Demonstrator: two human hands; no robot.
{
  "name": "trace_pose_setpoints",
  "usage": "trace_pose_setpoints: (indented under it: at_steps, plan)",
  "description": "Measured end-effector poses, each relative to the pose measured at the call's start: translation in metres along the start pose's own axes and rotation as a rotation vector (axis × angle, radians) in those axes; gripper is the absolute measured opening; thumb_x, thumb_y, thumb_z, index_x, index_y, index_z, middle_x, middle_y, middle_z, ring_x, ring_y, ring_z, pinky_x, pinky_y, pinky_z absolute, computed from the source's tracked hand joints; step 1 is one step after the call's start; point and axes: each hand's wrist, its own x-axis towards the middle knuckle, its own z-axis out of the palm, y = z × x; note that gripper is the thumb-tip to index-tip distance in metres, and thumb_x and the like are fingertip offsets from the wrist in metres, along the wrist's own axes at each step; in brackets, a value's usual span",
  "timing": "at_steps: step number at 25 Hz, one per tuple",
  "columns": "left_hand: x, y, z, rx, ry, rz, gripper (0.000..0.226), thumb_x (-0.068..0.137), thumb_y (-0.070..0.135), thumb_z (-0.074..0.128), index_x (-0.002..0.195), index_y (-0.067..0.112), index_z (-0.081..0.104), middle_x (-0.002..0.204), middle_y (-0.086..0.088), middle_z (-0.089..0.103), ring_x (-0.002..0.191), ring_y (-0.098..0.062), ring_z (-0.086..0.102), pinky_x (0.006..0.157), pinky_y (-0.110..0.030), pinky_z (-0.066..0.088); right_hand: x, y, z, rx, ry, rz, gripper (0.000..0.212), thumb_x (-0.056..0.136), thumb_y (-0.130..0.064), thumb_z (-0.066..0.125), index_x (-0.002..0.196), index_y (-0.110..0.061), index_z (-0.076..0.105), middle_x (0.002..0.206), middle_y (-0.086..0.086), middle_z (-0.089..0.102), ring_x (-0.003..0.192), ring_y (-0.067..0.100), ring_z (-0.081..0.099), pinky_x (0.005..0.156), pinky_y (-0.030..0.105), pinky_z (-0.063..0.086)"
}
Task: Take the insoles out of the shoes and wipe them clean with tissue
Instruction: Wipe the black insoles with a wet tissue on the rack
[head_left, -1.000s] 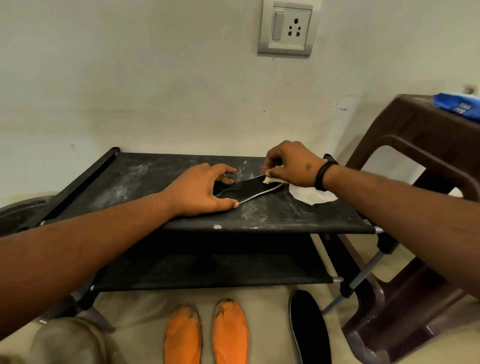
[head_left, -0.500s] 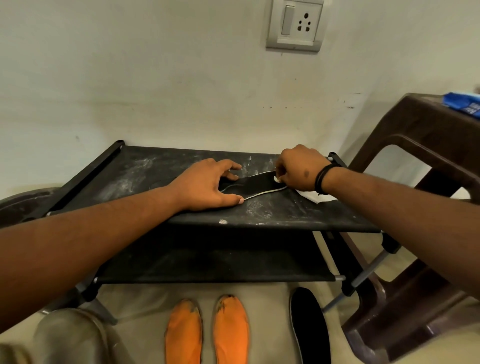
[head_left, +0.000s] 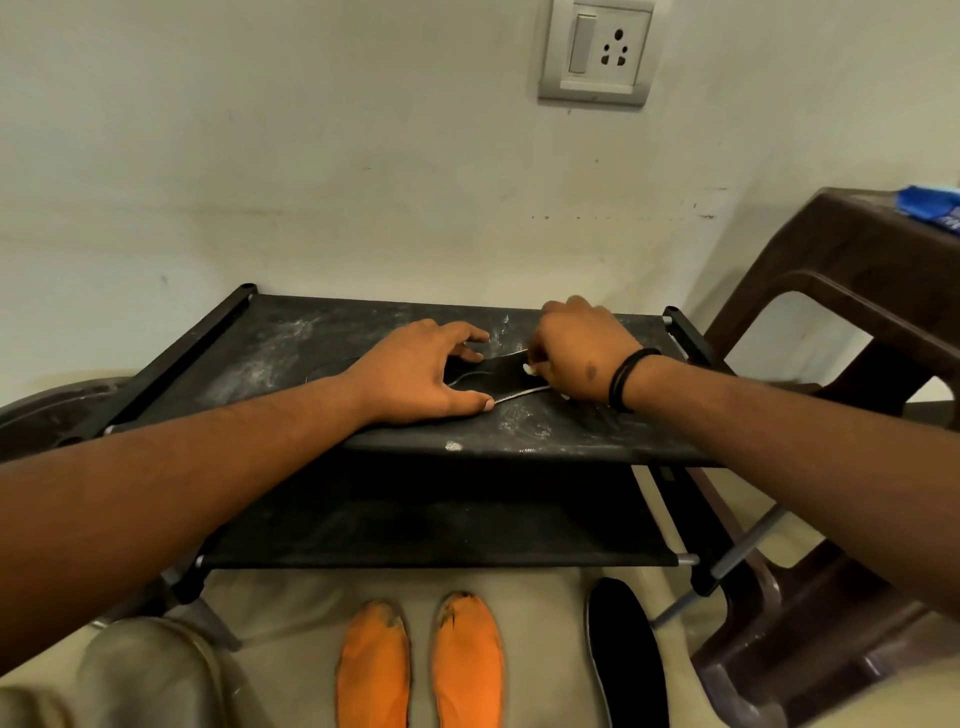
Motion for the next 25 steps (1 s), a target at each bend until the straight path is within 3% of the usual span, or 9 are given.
trace_pose_setpoints:
  at_steps: [4, 7, 11, 13, 15, 19, 20, 23, 25]
  plan:
    - [-0.001, 0.002, -0.001, 0.008, -0.009, -0.004, 0.080, 0.080, 0.055, 0.076, 0.148, 0.025, 0.044, 0.132, 0.013, 0.066, 0.112, -0.002, 0.053, 0.095, -0.021, 0.031, 0.000, -0.012, -0.002, 0.185, -0.129, -0.066, 0.010, 0.088, -0.021, 0.069, 0.089, -0.016, 0.078, 0.091, -0.002, 0.074, 0.085, 0.014, 0.067, 0.080, 0.030, 0.056]
    - [-0.002, 0.005, -0.003, 0.005, -0.008, -0.006, 0.079, 0.080, 0.054, 0.076, 0.147, 0.025, 0.045, 0.131, 0.013, 0.066, 0.104, 0.000, 0.048, 0.094, -0.022, 0.033, 0.002, -0.019, -0.001, 0.068, -0.071, -0.051, 0.013, 0.090, -0.024, 0.065, 0.094, -0.019, 0.076, 0.093, 0.000, 0.073, 0.086, 0.017, 0.065, 0.083, 0.038, 0.056]
    - [-0.003, 0.004, -0.003, -0.008, -0.014, -0.019, 0.082, 0.077, 0.055, 0.079, 0.146, 0.026, 0.046, 0.130, 0.013, 0.065, 0.108, -0.001, 0.051, 0.101, -0.027, 0.040, 0.004, -0.026, -0.004, 0.175, -0.154, -0.102, 0.010, 0.087, -0.022, 0.070, 0.090, -0.015, 0.077, 0.089, 0.000, 0.074, 0.083, 0.015, 0.067, 0.077, 0.029, 0.056]
    - [-0.004, 0.004, -0.005, -0.084, -0.008, -0.044, 0.089, 0.071, 0.055, 0.084, 0.147, 0.026, 0.046, 0.131, 0.009, 0.065, 0.115, -0.003, 0.058, 0.105, -0.028, 0.044, 0.011, -0.025, 0.000, 0.034, -0.067, -0.081, 0.011, 0.088, -0.025, 0.068, 0.091, -0.018, 0.075, 0.090, 0.002, 0.072, 0.083, 0.019, 0.065, 0.078, 0.036, 0.056]
    - [-0.005, 0.005, -0.008, -0.095, 0.048, -0.092, 0.100, 0.063, 0.060, 0.087, 0.146, 0.024, 0.045, 0.126, 0.007, 0.065, 0.113, -0.008, 0.061, 0.101, -0.030, 0.050, 0.016, -0.023, 0.005, -0.020, 0.004, -0.055, 0.008, 0.087, -0.022, 0.066, 0.091, -0.018, 0.073, 0.090, 0.004, 0.070, 0.082, 0.022, 0.064, 0.077, 0.038, 0.057]
    - [-0.006, 0.005, -0.008, -0.013, 0.069, -0.166, 0.097, 0.057, 0.070, 0.084, 0.137, 0.023, 0.056, 0.111, 0.009, 0.064, 0.101, -0.008, 0.062, 0.091, -0.033, 0.055, 0.016, -0.020, 0.003, 0.237, -0.089, -0.077, 0.008, 0.084, -0.008, 0.069, 0.087, -0.013, 0.075, 0.075, -0.006, 0.066, 0.068, 0.004, 0.059, 0.062, 0.015, 0.047]
    - [-0.005, 0.004, -0.007, 0.000, 0.057, -0.163, 0.090, 0.057, 0.071, 0.083, 0.130, 0.022, 0.063, 0.109, 0.009, 0.064, 0.100, -0.009, 0.061, 0.090, -0.034, 0.055, 0.018, -0.021, 0.003, 0.256, -0.083, -0.071, 0.008, 0.084, -0.007, 0.069, 0.086, -0.013, 0.075, 0.075, -0.007, 0.066, 0.069, 0.004, 0.060, 0.064, 0.016, 0.048]
    - [-0.005, 0.004, -0.008, -0.014, 0.044, -0.173, 0.067, 0.057, 0.071, 0.082, 0.106, 0.025, 0.076, 0.099, 0.003, 0.059, 0.093, -0.011, 0.058, 0.082, -0.037, 0.054, 0.028, -0.027, 0.009, 0.246, -0.010, -0.045, 0.007, 0.086, -0.011, 0.069, 0.085, -0.016, 0.074, 0.083, -0.003, 0.069, 0.080, 0.016, 0.066, 0.079, 0.035, 0.058]
    - [-0.006, 0.006, -0.009, -0.025, 0.044, -0.187, 0.065, 0.056, 0.074, 0.080, 0.096, 0.024, 0.079, 0.094, -0.004, 0.061, 0.087, -0.013, 0.057, 0.079, -0.045, 0.054, 0.032, -0.028, 0.011, 0.229, -0.016, -0.050, 0.008, 0.087, -0.011, 0.067, 0.087, -0.015, 0.074, 0.087, 0.001, 0.071, 0.083, 0.019, 0.067, 0.082, 0.039, 0.058]
